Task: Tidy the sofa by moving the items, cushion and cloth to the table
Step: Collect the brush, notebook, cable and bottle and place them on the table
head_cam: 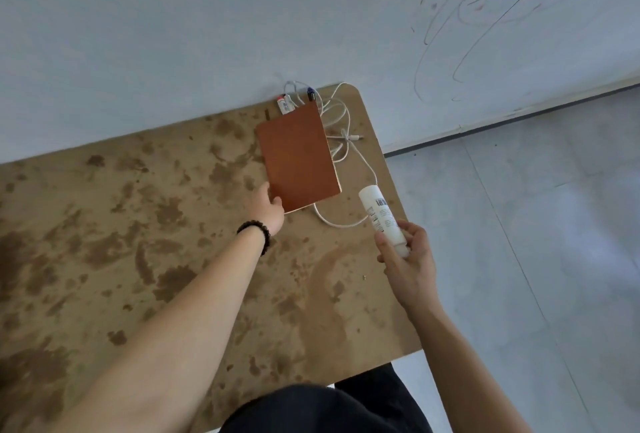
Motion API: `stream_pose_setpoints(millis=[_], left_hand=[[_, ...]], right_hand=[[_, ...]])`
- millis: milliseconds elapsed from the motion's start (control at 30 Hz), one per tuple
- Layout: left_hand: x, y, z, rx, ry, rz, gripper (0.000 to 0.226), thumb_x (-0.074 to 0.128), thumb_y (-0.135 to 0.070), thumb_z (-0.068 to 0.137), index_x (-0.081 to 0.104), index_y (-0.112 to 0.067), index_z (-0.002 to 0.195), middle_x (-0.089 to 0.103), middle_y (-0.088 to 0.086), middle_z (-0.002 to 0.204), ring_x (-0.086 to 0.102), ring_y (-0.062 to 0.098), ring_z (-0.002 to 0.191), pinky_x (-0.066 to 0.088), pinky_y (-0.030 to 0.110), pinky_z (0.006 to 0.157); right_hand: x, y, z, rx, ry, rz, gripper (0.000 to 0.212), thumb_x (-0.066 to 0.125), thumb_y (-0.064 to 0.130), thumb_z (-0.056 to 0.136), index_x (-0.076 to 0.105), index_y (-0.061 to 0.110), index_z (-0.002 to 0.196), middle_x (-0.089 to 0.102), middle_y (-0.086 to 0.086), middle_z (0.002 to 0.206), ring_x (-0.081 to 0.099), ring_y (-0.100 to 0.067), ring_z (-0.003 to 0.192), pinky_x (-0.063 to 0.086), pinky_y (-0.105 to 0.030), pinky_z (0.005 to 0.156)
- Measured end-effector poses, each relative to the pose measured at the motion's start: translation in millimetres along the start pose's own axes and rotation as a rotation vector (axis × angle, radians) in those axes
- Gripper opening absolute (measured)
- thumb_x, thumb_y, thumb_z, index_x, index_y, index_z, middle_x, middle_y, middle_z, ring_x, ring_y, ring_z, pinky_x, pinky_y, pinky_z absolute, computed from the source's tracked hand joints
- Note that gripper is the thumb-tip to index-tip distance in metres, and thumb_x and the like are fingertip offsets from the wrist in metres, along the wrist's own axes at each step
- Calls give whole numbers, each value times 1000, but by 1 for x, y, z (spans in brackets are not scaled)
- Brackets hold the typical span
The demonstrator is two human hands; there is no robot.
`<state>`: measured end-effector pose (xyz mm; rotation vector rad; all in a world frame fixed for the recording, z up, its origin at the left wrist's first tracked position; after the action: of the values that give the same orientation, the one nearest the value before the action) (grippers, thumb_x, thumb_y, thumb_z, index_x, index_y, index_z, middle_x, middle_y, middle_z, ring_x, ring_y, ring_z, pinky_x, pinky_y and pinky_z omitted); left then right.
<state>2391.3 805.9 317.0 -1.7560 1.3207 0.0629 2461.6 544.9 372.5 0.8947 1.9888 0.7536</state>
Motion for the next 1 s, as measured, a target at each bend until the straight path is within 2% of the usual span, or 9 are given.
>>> stream_pose_setpoints(millis=[100, 233, 333, 467, 533, 667, 800, 900, 1000], left_hand=[[1, 21, -3, -45, 30, 257, 56, 39, -27, 103, 20, -21, 155, 9, 12, 160, 20, 31, 145, 23, 40, 115], [-2, 55, -6, 72, 72, 543, 63, 34, -44, 101, 5, -32, 156, -7, 8, 163, -1, 31, 150, 17, 52, 118], [-1, 73, -7, 134, 100, 769, 63, 28, -55, 99, -1, -40, 154, -25, 0, 161, -20, 23, 148, 7, 58, 119], [0, 74, -4, 136, 113, 849, 63, 25, -56, 99, -5, -40, 153, -27, 2, 160, -22, 25, 148, 2, 58, 118], [-1, 73, -4, 139, 109, 855, 63, 24, -57, 99, -5, -40, 153, -26, 2, 160, -21, 25, 148, 3, 59, 118], [0, 74, -4, 148, 88, 853, 63, 25, -56, 99, -4, -41, 153, -25, 2, 161, -20, 25, 148, 3, 58, 118], [0, 74, -3, 146, 82, 850, 63, 26, -56, 99, -4, -41, 153, -26, 2, 160, -20, 25, 149, 4, 59, 118], [0, 74, -2, 139, 91, 852, 63, 25, -56, 99, -6, -42, 152, -28, 1, 160, -20, 24, 148, 4, 59, 118], [1, 75, -1, 143, 87, 851, 63, 25, -56, 99, -6, -42, 152, -28, 1, 159, -20, 24, 149, 3, 59, 119]], right_hand=[[-7, 13, 22, -22, 45, -19, 40, 68, 41, 91, 50, 32, 125, 67, 10, 107, 70, -15, 86, 56, -30, 70], [-7, 43, 54, -94, 67, -47, 37, 69, 40, 90, 54, 32, 123, 67, 11, 107, 70, -19, 88, 58, -34, 74], [1, 71, 82, -169, 70, -100, 45, 68, 51, 80, 57, 36, 121, 65, 5, 116, 69, -18, 94, 57, -37, 80], [19, 123, 122, -255, 84, -141, 42, 71, 42, 81, 56, 39, 120, 64, 4, 117, 66, -17, 95, 55, -33, 82], [23, 149, 138, -297, 7, -162, 45, 74, 39, 81, 57, 32, 123, 62, 8, 109, 63, -14, 95, 51, -23, 82], [28, 184, 172, -368, -126, -142, 49, 78, 34, 79, 56, 23, 121, 60, 11, 101, 60, -6, 84, 40, -5, 65], [51, 197, 210, -397, -91, -242, 43, 74, 28, 82, 56, 20, 120, 62, 5, 107, 65, -17, 93, 42, -13, 64], [75, 193, 234, -413, 6, -421, 43, 66, 24, 86, 54, 17, 127, 64, -3, 118, 61, -25, 107, 44, -26, 80], [88, 190, 246, -459, 41, -521, 42, 61, 22, 90, 50, 11, 129, 65, -10, 120, 60, -32, 107, 47, -34, 82]])
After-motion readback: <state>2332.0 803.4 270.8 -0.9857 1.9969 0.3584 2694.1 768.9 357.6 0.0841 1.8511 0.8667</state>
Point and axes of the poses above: each hand's wrist, its own z-axis towards the middle knuckle, its own x-axis out of the palm, y = z × x, the point moved 4 cm from there along z, towards the middle knuckle
